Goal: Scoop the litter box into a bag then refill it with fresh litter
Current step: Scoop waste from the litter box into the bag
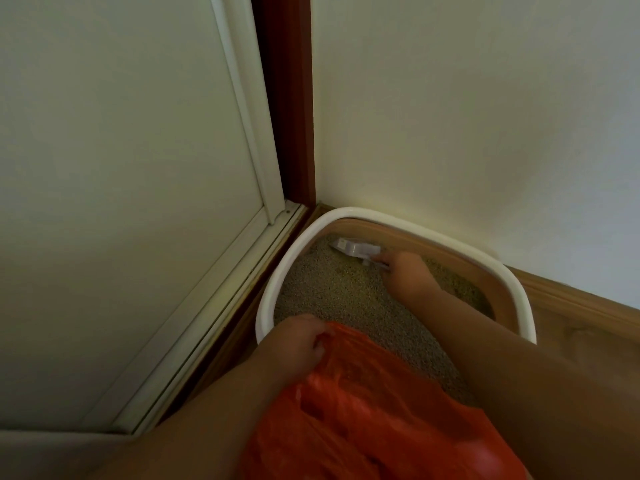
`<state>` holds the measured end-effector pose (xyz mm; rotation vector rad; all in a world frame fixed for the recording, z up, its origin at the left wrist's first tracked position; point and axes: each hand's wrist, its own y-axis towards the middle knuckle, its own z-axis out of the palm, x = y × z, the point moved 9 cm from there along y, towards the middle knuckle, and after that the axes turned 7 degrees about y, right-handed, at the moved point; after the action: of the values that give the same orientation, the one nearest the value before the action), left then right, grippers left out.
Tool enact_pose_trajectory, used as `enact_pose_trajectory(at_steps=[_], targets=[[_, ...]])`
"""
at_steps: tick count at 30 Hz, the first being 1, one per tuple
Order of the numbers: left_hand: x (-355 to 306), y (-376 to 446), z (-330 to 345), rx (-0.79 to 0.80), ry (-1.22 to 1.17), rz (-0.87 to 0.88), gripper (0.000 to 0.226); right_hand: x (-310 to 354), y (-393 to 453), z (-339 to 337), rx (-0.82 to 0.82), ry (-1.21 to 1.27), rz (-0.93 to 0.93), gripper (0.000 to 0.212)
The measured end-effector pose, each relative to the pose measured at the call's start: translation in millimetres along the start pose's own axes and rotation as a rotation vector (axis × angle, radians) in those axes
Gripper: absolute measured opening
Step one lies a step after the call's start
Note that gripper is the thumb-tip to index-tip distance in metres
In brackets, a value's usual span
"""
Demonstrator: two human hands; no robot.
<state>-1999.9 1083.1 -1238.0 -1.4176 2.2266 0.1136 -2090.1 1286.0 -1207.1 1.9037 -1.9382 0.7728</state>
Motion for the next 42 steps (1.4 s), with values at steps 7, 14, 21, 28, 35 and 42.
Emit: enact_pose_trajectory(at_steps=[7,14,21,28,35,42], targets=[[0.8,-0.8,0.5,-0.005,-0.009,0.004,0.036,-7.6,-11.5,-27.4,0.089,0.024,-0.051,0.027],[2.1,0.5,1.8,0.002,0.004,-0.009,0.036,-33.3,-22.0,-39.0,-0.007,0.143,0.015,0.034],[1.5,0.0,1.5,0.018,0.008,-0.017,0.036,-37.3,-38.1,-31.3,0.114,0.105,0.002,0.035],[-0.1,-0.4,0.3,0.022,0.004,-0.010,0.036,-63.4,-58.3,-87.7,-0.060,0.299,0.127,0.026],[-3.9,-1.7,-2.7,0.046,0.014,-0.004,0.038,-36.3,-58.7,-74.0,-0.044,0.054,0.073,0.026],[-6.7,-4.1,-3.9,0.085,0.013,-0.007,0.037,20.9,-49.5,0.5,0.102,-0.187,-0.073,0.044]])
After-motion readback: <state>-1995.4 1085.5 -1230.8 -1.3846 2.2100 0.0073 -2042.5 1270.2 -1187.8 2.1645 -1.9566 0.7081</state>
